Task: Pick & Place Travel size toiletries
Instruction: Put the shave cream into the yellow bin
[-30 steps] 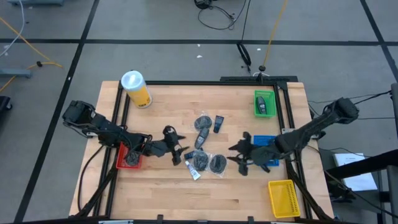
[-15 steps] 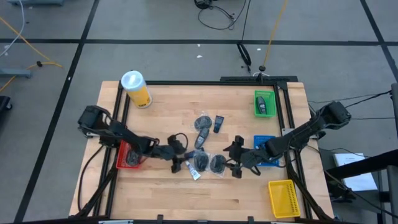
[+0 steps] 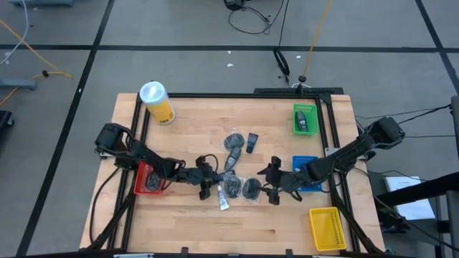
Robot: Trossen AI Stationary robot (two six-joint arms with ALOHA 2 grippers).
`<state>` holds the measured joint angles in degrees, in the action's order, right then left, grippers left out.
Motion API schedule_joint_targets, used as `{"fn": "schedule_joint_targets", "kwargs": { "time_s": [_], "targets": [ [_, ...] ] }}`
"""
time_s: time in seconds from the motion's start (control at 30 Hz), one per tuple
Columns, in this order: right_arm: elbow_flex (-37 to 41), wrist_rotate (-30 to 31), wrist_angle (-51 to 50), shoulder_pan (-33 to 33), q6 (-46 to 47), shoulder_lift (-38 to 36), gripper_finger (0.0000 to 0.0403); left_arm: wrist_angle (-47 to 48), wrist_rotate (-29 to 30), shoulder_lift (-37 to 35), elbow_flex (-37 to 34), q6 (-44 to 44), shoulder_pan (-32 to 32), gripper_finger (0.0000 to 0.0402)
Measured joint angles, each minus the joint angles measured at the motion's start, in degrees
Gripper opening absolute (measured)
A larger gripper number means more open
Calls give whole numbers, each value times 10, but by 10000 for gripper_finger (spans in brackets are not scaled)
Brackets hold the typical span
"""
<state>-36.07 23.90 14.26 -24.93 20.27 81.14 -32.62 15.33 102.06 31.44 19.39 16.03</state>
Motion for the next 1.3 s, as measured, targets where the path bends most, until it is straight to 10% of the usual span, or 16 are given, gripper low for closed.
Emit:
{"fn": "schedule_joint_targets", "kwargs": {
  "time_s": [0.43,0.83,1.3],
  "targets": [
    [46,-17,316,50,-119,92,277,100,9,-189,0,-29,-3,108],
    [-86,-135,179,119,-165,109,361,72,-3,-143,34,-82,-3,114],
    [-160,-165,133,134,-198,216,320,54,2,-104,68,-103,-4,124]
  ]
}}
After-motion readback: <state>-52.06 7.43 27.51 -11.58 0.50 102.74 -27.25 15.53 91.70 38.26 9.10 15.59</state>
